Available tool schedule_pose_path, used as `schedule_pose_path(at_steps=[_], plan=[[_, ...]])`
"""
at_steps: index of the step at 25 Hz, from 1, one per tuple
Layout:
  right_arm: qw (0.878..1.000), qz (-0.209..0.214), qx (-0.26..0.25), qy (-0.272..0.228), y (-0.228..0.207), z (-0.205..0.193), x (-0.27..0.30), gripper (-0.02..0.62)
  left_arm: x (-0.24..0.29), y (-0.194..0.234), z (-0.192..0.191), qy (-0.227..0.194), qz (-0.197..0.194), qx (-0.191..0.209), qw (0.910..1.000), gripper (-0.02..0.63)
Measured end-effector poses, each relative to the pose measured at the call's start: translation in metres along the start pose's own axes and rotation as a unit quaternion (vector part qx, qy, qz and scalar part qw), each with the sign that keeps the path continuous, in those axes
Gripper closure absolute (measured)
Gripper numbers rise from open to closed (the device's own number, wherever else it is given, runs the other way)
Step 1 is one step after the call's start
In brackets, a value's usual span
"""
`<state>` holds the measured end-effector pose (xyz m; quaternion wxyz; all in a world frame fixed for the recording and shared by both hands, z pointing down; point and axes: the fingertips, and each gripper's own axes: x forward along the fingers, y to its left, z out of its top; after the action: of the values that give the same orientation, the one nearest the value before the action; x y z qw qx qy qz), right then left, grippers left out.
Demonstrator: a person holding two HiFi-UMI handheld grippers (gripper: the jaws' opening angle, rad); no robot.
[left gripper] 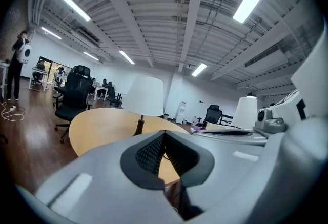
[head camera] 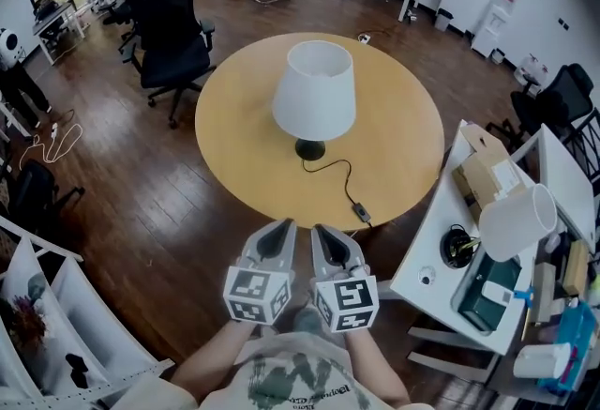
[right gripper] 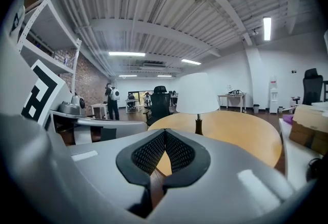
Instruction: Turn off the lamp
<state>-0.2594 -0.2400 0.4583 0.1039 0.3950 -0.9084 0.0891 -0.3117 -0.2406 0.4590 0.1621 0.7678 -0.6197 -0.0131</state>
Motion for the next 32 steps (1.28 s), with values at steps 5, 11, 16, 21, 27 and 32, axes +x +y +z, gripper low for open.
schedule_pose_path(at_steps=[5, 11, 16, 21, 27, 32], plan=[[1.0, -0.012, -0.003, -0.008, 0.021, -0.005, -0.023, 0.595, -0.033, -0.011, -0.002, -0.008, -0.013, 0.013, 0.9998, 0.606], [0.999, -0.024, -0.009, -0.028, 0.037, 0.003, -0.045, 0.595, -0.057, -0.022, 0.0, -0.02, -0.03, 0.014, 0.9993, 0.606], [0.999, -0.028, -0.005, -0.033, 0.048, 0.0, -0.06, 0.595, -0.07, -0.031, 0.0, -0.024, -0.043, 0.021, 0.9986, 0.606], [0.999, -0.035, -0.011, -0.032, 0.053, -0.001, -0.069, 0.595, -0.077, -0.038, 0.001, -0.03, -0.053, 0.022, 0.9979, 0.606], [0.999, -0.037, -0.017, -0.03, 0.059, -0.002, -0.074, 0.595, -0.087, -0.039, 0.001, -0.031, -0.057, 0.017, 0.9977, 0.606], [0.999, -0.033, -0.025, -0.026, 0.061, -0.002, -0.073, 0.595, -0.087, -0.038, 0.0, -0.035, -0.057, 0.013, 0.9977, 0.606]])
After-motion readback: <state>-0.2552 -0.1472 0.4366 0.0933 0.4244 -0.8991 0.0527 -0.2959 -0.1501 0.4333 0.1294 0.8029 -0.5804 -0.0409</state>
